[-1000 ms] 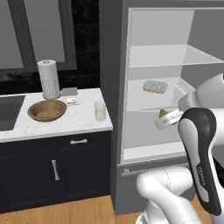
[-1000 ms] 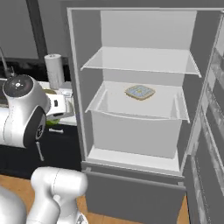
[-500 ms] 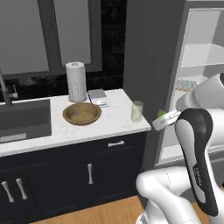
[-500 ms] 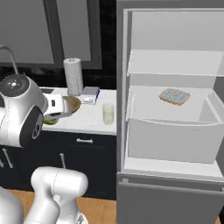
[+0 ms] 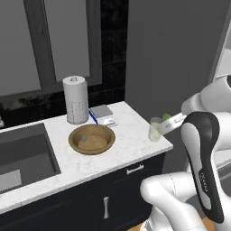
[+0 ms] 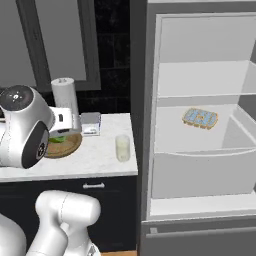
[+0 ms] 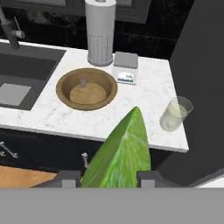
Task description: Grab a lemon wedge from the fridge and one ice cube from the ice bowl, and put them in the glass of lemonade.
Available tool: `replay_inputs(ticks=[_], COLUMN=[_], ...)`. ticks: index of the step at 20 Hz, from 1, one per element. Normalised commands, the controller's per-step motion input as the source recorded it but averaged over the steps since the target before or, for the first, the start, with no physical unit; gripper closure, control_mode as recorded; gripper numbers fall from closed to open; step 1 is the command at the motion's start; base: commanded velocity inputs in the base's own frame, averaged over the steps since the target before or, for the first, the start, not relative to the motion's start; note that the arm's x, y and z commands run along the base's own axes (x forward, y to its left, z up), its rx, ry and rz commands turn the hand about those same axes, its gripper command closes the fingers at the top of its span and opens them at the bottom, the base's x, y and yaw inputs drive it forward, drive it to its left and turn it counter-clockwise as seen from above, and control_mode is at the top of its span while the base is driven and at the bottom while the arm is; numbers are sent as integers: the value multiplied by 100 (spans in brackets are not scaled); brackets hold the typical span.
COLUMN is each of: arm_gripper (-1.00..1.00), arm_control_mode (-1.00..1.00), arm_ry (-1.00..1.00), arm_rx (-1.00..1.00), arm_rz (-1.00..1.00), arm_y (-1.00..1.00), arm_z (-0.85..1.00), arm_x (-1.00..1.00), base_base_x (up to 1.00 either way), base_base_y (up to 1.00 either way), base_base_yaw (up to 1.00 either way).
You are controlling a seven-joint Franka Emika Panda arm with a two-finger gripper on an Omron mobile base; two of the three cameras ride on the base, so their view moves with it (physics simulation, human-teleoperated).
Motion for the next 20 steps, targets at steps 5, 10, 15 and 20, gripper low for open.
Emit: replay_inputs(ticks=[5,10,15,20], arm_gripper=[100,100,100,100], arm_control_mode=[100,100,100,100], arm_ry=[0,0,0,0], arm_rx=[0,0,0,0], arm_rz=[0,0,0,0], arm_y=[0,0,0,0], arm_z=[0,0,0,0], arm_x=[0,0,0,0], base_base_x=[63,55,9,12], base_base_y=[46,51,48,44], base_base_yaw=[-37,-36,-34,-31])
